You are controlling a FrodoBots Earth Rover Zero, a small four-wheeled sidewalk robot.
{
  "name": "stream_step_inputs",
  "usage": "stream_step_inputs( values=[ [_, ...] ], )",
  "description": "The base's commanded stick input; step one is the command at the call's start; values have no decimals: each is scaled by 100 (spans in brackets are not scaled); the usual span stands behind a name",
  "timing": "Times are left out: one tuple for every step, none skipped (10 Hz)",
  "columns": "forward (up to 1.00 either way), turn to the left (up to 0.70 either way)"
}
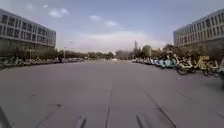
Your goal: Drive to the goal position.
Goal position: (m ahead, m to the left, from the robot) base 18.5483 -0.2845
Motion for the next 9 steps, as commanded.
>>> stream_step_inputs(
  values=[
    [100, 0],
    [100, 0],
    [100, 0],
    [100, -11],
    [100, -27],
    [100, -27],
    [100, 0],
    [100, 0],
    [100, 0]
  ],
)
